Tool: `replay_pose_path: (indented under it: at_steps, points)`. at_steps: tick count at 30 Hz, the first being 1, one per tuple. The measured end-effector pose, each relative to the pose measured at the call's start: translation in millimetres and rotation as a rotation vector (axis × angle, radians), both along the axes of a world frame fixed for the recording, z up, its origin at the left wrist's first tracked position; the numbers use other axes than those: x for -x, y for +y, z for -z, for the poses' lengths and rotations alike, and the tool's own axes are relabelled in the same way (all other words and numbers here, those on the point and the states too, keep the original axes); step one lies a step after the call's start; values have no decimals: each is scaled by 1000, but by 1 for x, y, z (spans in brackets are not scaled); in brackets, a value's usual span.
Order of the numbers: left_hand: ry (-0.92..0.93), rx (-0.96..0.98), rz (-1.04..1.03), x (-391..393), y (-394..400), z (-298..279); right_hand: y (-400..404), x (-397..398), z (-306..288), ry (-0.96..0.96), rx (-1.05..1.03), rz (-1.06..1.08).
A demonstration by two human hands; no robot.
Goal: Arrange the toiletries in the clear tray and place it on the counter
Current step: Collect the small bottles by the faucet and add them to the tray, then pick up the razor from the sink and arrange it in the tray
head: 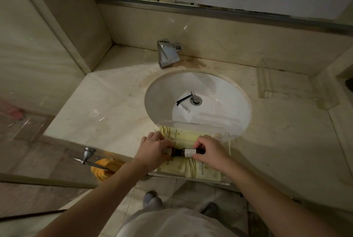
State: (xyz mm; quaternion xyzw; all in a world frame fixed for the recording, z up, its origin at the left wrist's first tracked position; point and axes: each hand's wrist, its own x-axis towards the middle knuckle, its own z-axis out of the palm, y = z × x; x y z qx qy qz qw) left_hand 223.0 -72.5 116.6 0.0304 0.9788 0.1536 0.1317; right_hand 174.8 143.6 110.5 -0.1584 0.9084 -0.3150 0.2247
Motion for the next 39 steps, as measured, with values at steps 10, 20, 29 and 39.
replay_pose_path:
  at_steps: [10, 20, 29, 39]
  points:
    - [-67, 73, -41, 16, 12, 1, -6, 4, 11, 198, -214, -203]
    - [69, -134, -156, 91, 7, -13, -19, 57, -1, 265, 45, 123]
    - [-176, -68, -144, 196, 12, 38, -34, 173, 37, 117, -253, -14]
    - [-218, 159, 210, 263, 10, 122, -67, 259, 122, 92, -387, -317]
